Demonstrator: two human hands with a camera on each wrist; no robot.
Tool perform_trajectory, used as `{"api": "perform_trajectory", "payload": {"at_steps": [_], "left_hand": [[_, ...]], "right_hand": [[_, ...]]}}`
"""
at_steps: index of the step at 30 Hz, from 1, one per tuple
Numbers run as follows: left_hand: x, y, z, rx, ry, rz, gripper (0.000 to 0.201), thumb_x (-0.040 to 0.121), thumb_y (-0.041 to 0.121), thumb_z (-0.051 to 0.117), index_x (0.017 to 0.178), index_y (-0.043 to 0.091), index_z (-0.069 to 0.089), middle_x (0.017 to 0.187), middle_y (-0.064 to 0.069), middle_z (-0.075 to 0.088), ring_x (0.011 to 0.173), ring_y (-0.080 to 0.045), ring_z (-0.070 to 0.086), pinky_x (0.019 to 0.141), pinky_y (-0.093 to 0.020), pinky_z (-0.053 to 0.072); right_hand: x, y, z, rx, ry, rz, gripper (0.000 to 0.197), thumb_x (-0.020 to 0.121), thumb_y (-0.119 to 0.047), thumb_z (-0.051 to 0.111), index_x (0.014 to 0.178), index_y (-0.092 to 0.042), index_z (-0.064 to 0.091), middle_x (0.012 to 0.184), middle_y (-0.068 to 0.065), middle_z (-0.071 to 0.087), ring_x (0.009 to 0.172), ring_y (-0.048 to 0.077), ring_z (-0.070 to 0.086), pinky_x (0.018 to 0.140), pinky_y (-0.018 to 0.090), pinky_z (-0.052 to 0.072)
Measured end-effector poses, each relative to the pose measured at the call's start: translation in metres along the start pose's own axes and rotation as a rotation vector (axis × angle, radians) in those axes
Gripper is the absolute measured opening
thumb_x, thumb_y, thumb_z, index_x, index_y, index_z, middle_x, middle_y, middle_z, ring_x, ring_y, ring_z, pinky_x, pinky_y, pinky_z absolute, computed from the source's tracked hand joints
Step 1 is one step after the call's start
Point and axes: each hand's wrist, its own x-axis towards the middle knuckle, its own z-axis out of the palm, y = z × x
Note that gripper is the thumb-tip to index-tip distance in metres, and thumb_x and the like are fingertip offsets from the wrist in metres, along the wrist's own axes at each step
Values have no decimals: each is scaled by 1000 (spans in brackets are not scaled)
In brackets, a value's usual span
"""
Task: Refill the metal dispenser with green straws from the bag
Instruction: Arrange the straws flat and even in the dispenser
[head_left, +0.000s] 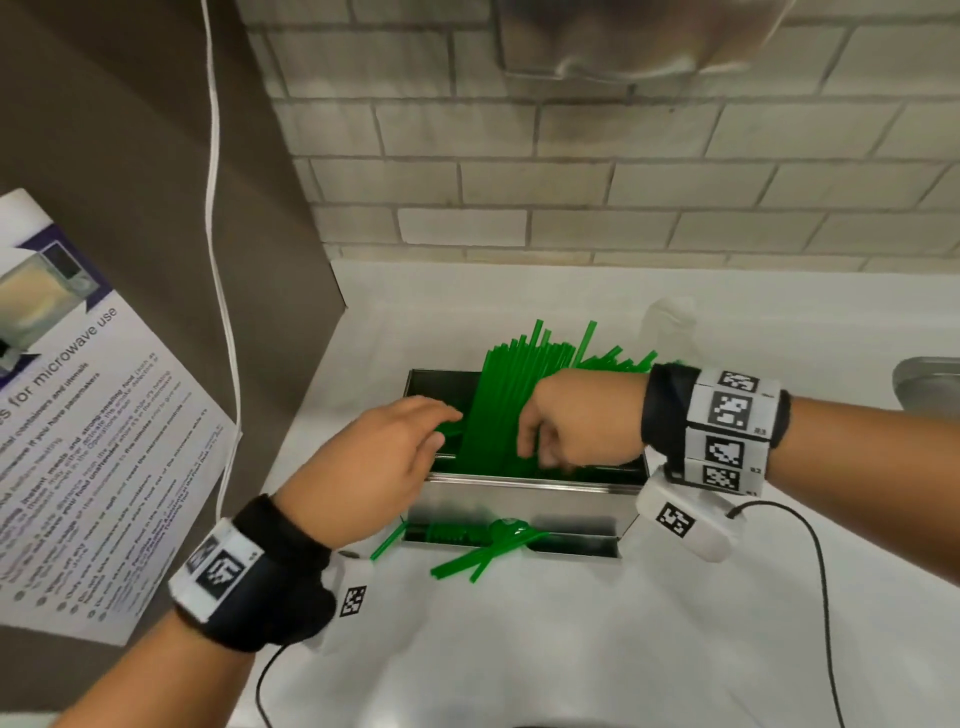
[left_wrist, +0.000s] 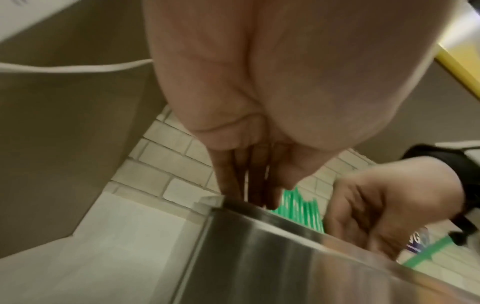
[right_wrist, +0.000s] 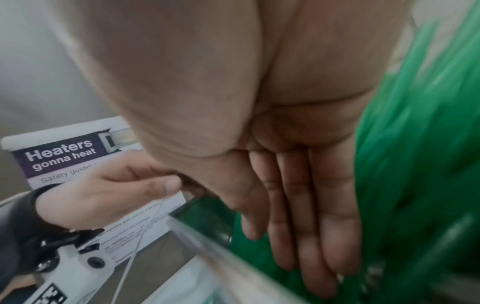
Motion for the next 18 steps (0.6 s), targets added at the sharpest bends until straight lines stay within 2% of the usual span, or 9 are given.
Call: {"api": "perform_trajectory", "payload": {"at_steps": [2,4,5,7,9,12,14,16,18], "left_hand": [[17,6,1,7,-24,-99,40,101,27,56,140,18,58,131,2,66,112,-14,65,100,-29,50],[36,11,0,7,-119,-175,52,97,36,61,145,17,53,132,1,67,112,-15,66,98,-31,52],[45,14,-1,12,-184,-188,58,95,41,63,146,17,50,131,0,67,111,-16,66,97,-31,52],[61,21,-1,-5,-282,-191,65,92,48,64,145,17,46,126,-1,67,106,-17,66,93,-33,54],[75,29,-1,-32,-321,-200,63,89,51,67,139,18,47,120,1,67,102,-17,64,87,-33,54],[91,41,3,-131,-314,-189,49,88,45,71,126,17,56,111,1,69,97,-17,65,81,-29,53],[98,48,8,-217,-335,-138,30,90,35,73,114,18,66,104,1,72,93,-16,67,79,-26,51],[101,47,11,-243,-354,-117,14,91,27,72,102,20,68,93,3,72,85,-14,64,73,-23,49],[102,40,13,-286,-364,-153,9,91,22,72,99,18,69,85,5,70,80,-14,64,68,-21,48]], "right_hand": [[-6,4,-12,91,108,52,16,91,-11,64,102,-14,75,84,1,78,62,17,74,65,30,63],[-12,10,-23,133,206,96,6,89,-14,69,90,-15,75,71,0,77,50,12,69,53,27,60],[-15,14,-26,124,229,105,6,87,-14,70,85,-16,76,65,-3,75,48,12,68,53,27,61],[-19,21,-25,89,201,114,5,84,-17,73,83,-18,78,57,-14,71,54,11,68,65,30,63],[-20,24,-15,38,174,101,9,82,-26,77,89,-21,78,69,-15,72,70,9,70,75,27,59],[-18,27,1,69,199,78,19,82,-29,78,100,-24,76,90,-8,75,84,11,70,80,25,55],[-17,28,6,56,243,57,24,83,-30,77,105,-24,74,94,-8,74,87,12,68,83,27,54],[-15,28,7,49,261,53,25,83,-32,76,106,-23,74,95,-8,73,88,12,68,85,28,54],[-15,29,7,77,256,54,23,84,-31,76,106,-23,74,94,-7,74,88,11,68,84,27,54]]}}
